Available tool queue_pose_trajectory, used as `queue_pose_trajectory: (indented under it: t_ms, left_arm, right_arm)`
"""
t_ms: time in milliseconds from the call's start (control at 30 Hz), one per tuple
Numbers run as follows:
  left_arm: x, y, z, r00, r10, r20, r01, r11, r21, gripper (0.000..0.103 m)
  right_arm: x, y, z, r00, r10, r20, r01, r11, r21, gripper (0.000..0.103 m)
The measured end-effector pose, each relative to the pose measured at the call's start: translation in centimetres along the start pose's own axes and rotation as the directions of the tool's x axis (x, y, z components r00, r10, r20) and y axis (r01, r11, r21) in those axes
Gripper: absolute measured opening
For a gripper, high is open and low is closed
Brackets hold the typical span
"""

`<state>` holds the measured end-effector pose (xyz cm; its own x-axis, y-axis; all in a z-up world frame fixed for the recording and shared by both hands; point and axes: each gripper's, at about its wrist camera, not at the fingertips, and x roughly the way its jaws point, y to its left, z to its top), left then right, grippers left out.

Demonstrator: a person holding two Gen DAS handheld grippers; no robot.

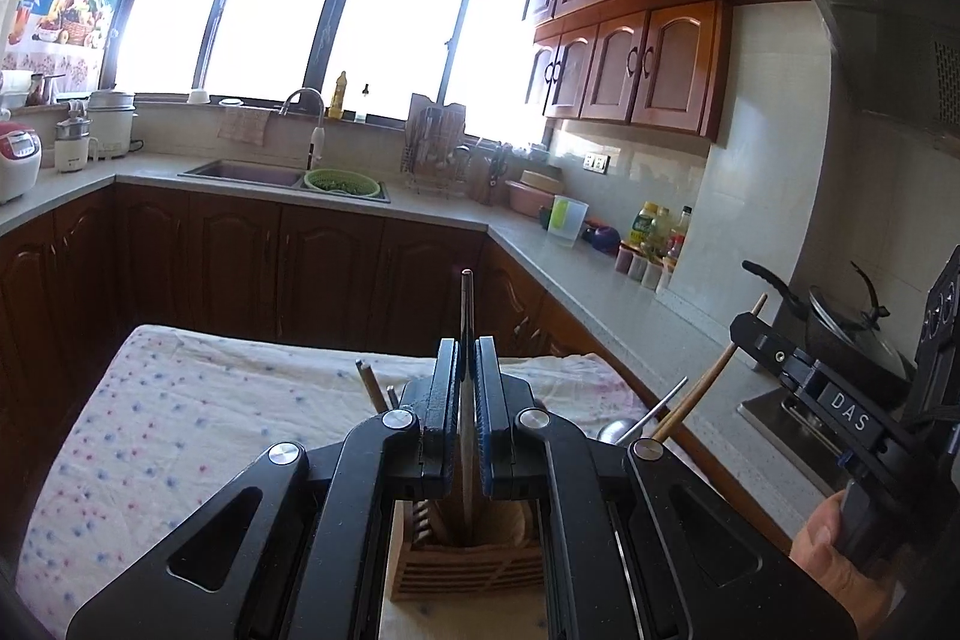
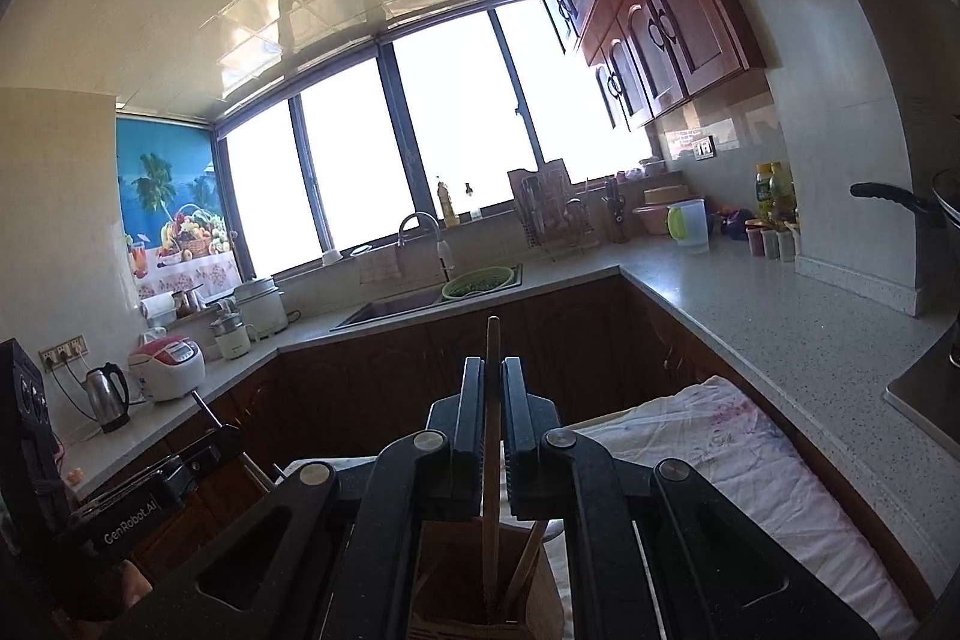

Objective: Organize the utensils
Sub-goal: 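Lower the chopsticks into the holder and open both tools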

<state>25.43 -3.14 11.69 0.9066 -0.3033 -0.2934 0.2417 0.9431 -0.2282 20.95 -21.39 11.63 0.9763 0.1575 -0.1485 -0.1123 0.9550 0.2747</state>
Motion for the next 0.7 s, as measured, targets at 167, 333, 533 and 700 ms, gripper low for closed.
queue_pose_trajectory:
  t_ms: [167,333,533,700]
  left_arm:
    - [0.9,0.2,-1.8,0.999,0.001,-0.053,-0.001,1.000,-0.006,0.004]
    - [1.5,0.3,-3.1,0.995,0.005,-0.102,-0.006,1.000,-0.003,0.005]
    - [1.3,0.4,-3.5,0.994,0.007,-0.106,-0.008,1.000,-0.004,0.005]
    - [1.4,0.3,-3.5,0.994,0.010,-0.106,-0.010,1.000,0.000,0.005]
  right_arm:
    - [0.7,-0.8,-2.4,0.998,-0.009,-0.060,0.010,1.000,0.015,0.005]
    - [1.2,-1.6,-3.7,0.993,-0.011,-0.116,0.014,1.000,0.025,0.006]
    - [1.3,-1.7,-4.3,0.989,-0.022,-0.143,0.024,1.000,0.017,0.006]
    - [1.4,-1.9,-4.0,0.988,-0.025,-0.151,0.029,0.999,0.025,0.006]
